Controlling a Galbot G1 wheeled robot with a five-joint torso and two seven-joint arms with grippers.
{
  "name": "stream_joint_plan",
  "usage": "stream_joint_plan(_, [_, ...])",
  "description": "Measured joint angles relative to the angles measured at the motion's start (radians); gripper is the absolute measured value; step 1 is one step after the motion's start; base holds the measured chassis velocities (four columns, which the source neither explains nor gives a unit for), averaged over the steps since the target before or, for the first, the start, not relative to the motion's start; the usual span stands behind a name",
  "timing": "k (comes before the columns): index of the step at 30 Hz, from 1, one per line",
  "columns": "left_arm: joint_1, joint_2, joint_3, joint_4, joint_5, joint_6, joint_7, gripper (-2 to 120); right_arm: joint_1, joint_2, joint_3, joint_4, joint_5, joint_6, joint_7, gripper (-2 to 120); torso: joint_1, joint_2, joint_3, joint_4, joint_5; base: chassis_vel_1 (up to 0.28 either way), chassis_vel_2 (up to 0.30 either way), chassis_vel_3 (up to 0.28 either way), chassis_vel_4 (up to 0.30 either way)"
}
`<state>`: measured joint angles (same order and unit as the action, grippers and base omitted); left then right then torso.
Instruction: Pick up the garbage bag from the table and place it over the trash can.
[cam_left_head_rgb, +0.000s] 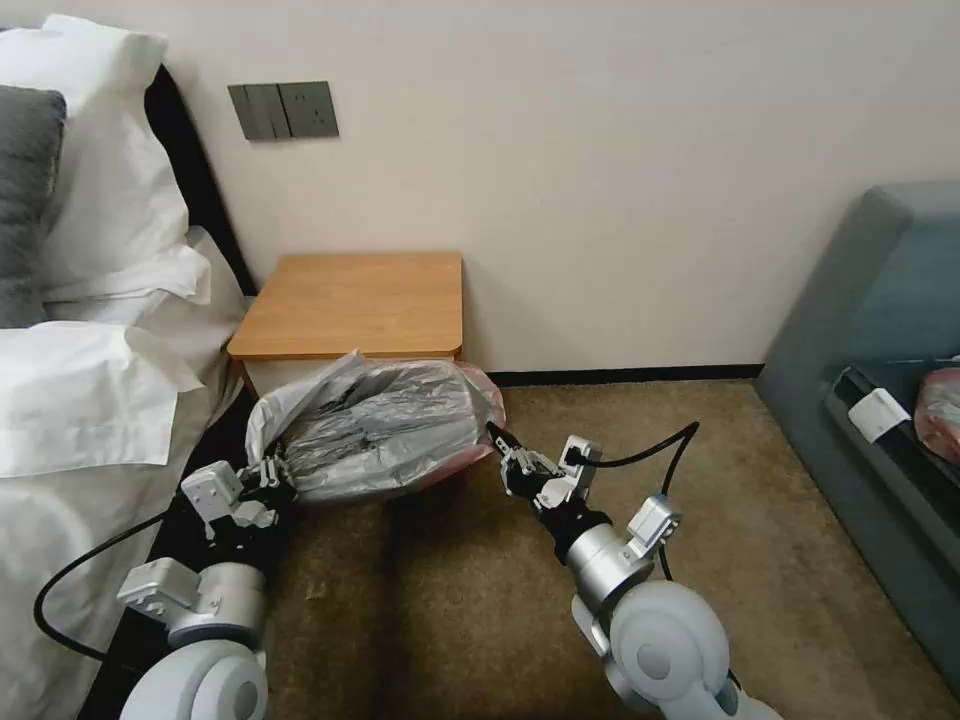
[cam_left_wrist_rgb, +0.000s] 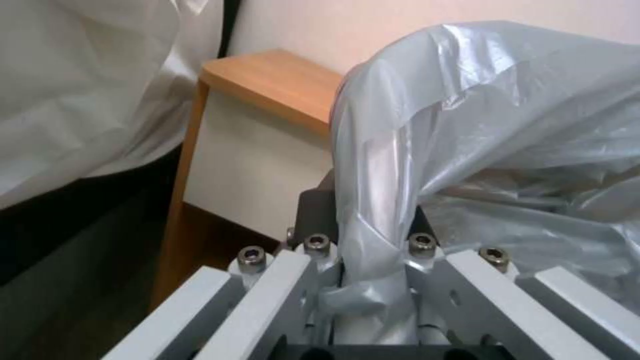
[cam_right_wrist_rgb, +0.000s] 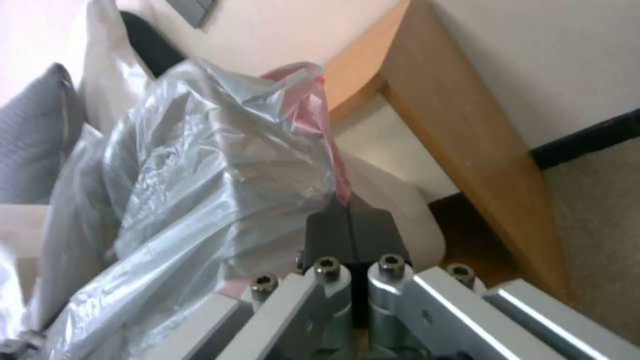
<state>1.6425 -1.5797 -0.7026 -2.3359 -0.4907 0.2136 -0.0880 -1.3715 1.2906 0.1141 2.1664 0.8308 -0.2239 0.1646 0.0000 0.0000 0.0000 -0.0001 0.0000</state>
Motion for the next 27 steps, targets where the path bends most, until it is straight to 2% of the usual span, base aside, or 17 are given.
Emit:
stream_joint_plan(9, [0.031,-0.008,0.039,-0.043,-0.079,0.053,-0.034,5,0.022,-0.002,0.000,-0.085,-0.137,0.047,-0.022,0,0.000,0.000,0.000,-0.0001,0.0001,0.000,0.000,0.000,0.000])
stream_joint_plan(27, [0.056,-0.022,0.091,-0.105,-0.133,0.153,-0.075,5,0.051,-0.025,0.005,-0.178,-0.292,0.101,-0.041,0,0.000,0.000,0.000,0.0000,0.0000,0.000,0.000,0.000,0.000])
